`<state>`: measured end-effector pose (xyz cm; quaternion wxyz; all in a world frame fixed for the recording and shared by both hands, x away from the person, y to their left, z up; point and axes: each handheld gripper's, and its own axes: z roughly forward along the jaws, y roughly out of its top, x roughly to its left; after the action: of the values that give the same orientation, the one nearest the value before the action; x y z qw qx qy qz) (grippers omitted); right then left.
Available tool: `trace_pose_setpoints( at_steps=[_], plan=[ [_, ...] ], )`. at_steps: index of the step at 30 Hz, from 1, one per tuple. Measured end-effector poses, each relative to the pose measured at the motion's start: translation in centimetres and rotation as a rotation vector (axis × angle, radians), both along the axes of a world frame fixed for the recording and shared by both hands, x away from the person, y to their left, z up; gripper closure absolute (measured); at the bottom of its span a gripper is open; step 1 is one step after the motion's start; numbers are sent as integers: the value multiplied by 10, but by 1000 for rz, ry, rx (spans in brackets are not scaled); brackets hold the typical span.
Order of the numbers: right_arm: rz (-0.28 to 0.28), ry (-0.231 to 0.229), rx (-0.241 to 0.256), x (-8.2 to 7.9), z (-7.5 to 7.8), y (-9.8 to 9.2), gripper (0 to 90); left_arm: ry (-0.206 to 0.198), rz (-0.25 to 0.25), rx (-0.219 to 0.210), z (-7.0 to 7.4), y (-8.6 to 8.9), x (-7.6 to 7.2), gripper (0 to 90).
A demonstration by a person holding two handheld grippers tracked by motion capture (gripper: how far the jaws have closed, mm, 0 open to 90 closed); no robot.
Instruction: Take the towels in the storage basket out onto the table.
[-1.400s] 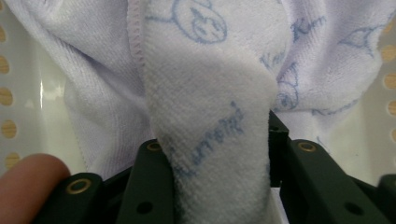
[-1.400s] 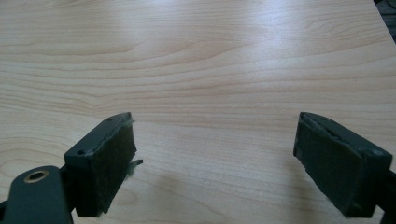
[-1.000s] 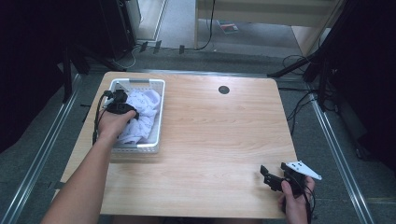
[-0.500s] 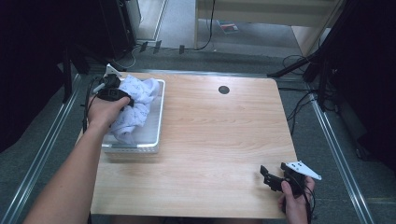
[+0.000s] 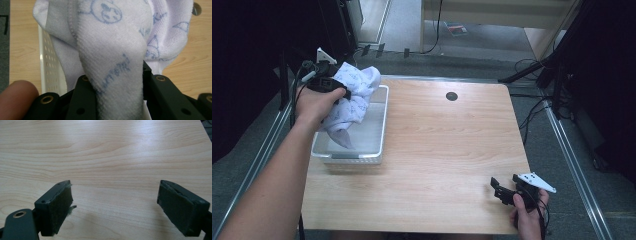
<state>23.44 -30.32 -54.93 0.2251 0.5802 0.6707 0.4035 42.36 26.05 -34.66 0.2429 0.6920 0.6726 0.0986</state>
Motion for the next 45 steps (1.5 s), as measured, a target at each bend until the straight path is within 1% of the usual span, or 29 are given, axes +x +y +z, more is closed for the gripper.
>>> trace_pose_setpoints(
  at_steps=[3,9,13,15,16,21,22,26,27,28,29,32,35,41,45],
  plan=[
    [2,-2,0,0,0,0,134,-4,-9,0,8,-5,0,703],
    [2,-2,1,0,0,0,134,-11,-29,6,20,-16,2,702],
    [2,-1,2,0,0,0,134,-23,-39,0,28,-25,4,701],
    [1,-1,1,0,0,0,133,-22,-42,-18,29,-29,4,701],
    [0,-1,0,0,0,0,134,-19,-41,-27,28,-32,5,701],
    [-4,-2,3,0,0,0,134,-15,-59,-19,27,-50,10,701],
    [-4,-2,3,0,0,0,134,-13,-69,-19,27,-54,11,701],
    [-1,-2,6,0,0,0,134,-12,-91,-14,26,-74,14,700],
    [0,-2,6,0,0,0,134,-8,-108,-13,25,-84,15,699],
    [0,-2,6,0,0,0,134,-8,-108,-13,25,-84,15,699],
    [0,-4,9,0,0,-1,135,-10,-111,-15,24,-89,16,699],
    [1,-5,11,-1,0,-1,135,-13,-117,-24,20,-104,16,698],
    [4,-5,15,-1,0,-1,135,-1,-133,-29,16,-119,18,696],
    [4,-1,26,-1,0,-1,135,5,-161,-41,10,-145,20,695],
    [6,-2,25,-1,0,-2,135,11,-180,-49,3,-164,21,695]
  ],
)
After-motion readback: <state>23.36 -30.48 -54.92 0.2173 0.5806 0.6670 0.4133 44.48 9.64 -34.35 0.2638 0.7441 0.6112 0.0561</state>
